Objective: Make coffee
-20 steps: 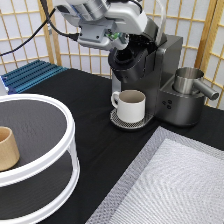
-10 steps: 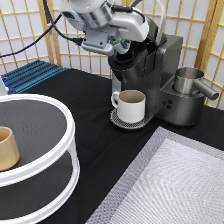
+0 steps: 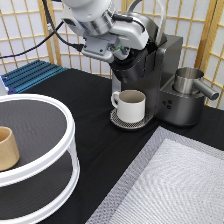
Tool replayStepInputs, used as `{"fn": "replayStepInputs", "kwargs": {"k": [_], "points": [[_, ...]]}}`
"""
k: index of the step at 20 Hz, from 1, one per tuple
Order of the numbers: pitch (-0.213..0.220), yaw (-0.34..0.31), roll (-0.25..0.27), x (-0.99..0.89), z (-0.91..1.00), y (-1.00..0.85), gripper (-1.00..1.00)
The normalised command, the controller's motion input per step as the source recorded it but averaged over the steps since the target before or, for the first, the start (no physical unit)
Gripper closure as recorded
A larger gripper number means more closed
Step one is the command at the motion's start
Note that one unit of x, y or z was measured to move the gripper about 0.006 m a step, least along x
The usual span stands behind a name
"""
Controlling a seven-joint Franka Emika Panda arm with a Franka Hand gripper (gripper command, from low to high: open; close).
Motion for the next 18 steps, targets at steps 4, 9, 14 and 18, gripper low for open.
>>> {"fn": "replayStepInputs", "kwargs": {"k": [4,9,14,18], "points": [[0.012,-0.097,-0.039,0.00,0.00,0.15,1.00],[0.015,-0.111,-0.109,0.00,0.00,0.27,1.00],[0.031,-0.114,-0.161,0.00,0.00,0.33,1.00],[0.037,-0.100,-0.142,0.00,0.03,0.28,1.00]]}}
